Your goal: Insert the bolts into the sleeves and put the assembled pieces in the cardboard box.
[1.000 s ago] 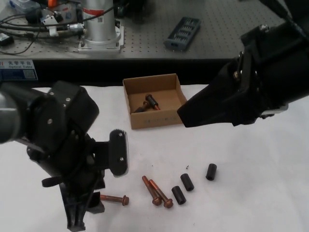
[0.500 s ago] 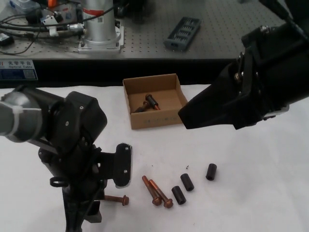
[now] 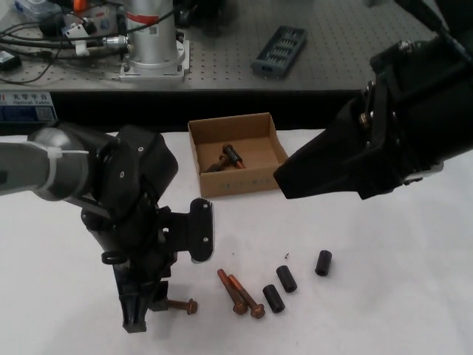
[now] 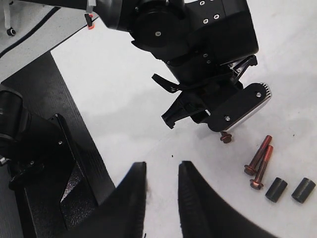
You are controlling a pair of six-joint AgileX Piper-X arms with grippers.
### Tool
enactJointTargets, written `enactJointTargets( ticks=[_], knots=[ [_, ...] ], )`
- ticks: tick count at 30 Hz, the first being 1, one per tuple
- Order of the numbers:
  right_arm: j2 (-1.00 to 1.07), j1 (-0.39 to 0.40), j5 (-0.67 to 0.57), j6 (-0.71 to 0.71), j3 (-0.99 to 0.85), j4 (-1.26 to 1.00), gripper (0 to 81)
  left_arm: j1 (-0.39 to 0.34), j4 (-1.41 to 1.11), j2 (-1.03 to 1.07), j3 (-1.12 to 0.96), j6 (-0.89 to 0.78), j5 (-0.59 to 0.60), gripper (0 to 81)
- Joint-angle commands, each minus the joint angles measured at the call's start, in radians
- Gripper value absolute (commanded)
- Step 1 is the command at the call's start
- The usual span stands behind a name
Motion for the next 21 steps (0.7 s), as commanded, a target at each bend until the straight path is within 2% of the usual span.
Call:
enactJointTargets(
  ticks=[1, 7, 10, 16, 21],
  knots=[
    [-0.012, 0.001, -0.008, -0.01, -0.002, -0.002, 18.4, -0.003, 0.053, 0.006, -0.012, -0.016, 0.024, 35.4],
    [-0.012, 0.001, 0.001, -0.01, -0.002, -0.001, 18.4, -0.017, 0.062, 0.006, -0.012, -0.023, 0.035, 35.4],
    [-0.012, 0.001, 0.001, -0.01, -0.002, -0.01, 18.4, -0.043, 0.059, 0.009, -0.012, -0.064, 0.072, 34.5],
    [-0.012, 0.001, 0.001, -0.01, -0.002, 0.004, 18.4, -0.114, 0.043, 0.073, -0.012, -0.126, 0.07, 34.4],
    [-0.012, 0.001, 0.001, -0.01, -0.002, 0.038, 18.4, -0.136, 0.052, 0.09, -0.012, -0.183, -0.056, 34.4]
  ],
)
